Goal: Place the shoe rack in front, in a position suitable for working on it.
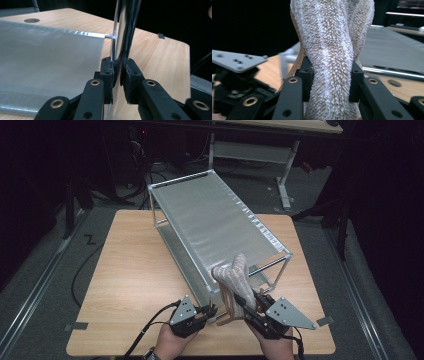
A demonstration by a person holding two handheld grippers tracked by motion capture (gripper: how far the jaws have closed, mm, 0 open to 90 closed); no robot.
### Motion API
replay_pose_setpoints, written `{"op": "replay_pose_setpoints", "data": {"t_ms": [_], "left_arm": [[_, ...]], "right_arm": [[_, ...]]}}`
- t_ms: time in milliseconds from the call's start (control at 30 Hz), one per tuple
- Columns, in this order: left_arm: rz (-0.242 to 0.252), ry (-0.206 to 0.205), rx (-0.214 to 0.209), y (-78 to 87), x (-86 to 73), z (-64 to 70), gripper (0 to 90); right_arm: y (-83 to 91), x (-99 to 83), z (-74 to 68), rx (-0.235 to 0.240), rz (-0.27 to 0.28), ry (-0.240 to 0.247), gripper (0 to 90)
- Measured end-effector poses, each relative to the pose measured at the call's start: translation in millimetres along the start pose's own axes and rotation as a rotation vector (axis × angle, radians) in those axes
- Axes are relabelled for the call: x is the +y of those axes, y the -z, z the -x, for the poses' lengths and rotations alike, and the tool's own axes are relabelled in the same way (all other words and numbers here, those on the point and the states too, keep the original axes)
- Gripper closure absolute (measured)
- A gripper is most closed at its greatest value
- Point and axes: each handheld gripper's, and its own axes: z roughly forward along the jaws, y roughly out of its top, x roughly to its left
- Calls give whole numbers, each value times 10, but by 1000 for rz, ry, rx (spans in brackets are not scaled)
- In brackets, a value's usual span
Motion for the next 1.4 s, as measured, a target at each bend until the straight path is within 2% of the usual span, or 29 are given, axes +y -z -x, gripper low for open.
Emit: {"op": "replay_pose_setpoints", "data": {"t_ms": [33,100,233,533,800,833,867,900,933,967,1000,1033,1133,1167,1200,1233,1267,1333,1400], "left_arm": [[0,0,0,0,0,0,797],[0,-17,7,-10,4,8,801],[-1,-26,11,-5,1,11,805],[8,-19,12,41,-29,13,806],[12,4,-8,86,-55,19,800],[12,4,-8,86,-55,19,800],[7,2,-14,95,-55,25,800],[7,2,-14,95,-55,25,800],[7,1,-14,98,-56,30,800],[8,3,-17,101,-57,33,799],[7,4,-18,103,-57,34,799],[7,4,-21,107,-59,37,799],[-1,4,-26,121,-56,36,798],[-1,4,-26,121,-56,36,796],[-6,14,-33,130,-54,27,793],[-6,14,-33,130,-54,27,789],[11,70,-43,122,-64,40,762],[6,88,-42,120,-92,27,688],[5,78,-49,128,-120,24,765]], "right_arm": [[0,0,0,0,0,0,659],[-24,-27,-63,30,-8,4,661],[-66,-63,-87,22,-24,-1,666],[-34,-104,43,-55,-36,-8,669],[112,-173,471,-194,-19,-81,667],[112,-173,471,-194,-19,-81,667],[157,-196,594,-239,-15,-97,666],[180,-210,649,-259,-17,-105,666],[180,-210,649,-259,-17,-105,666],[226,-247,766,-298,-18,-124,665],[226,-247,766,-298,-18,-124,665],[265,-275,850,-331,-20,-139,664],[315,-299,936,-377,-22,-155,662],[315,-299,936,-377,-22,-155,662],[343,-311,973,-407,-25,-156,659],[343,-311,973,-407,-25,-156,659],[345,-319,973,-420,-30,-148,658],[325,-316,935,-401,-32,-146,658],[294,-298,867,-367,-33,-129,658]]}}
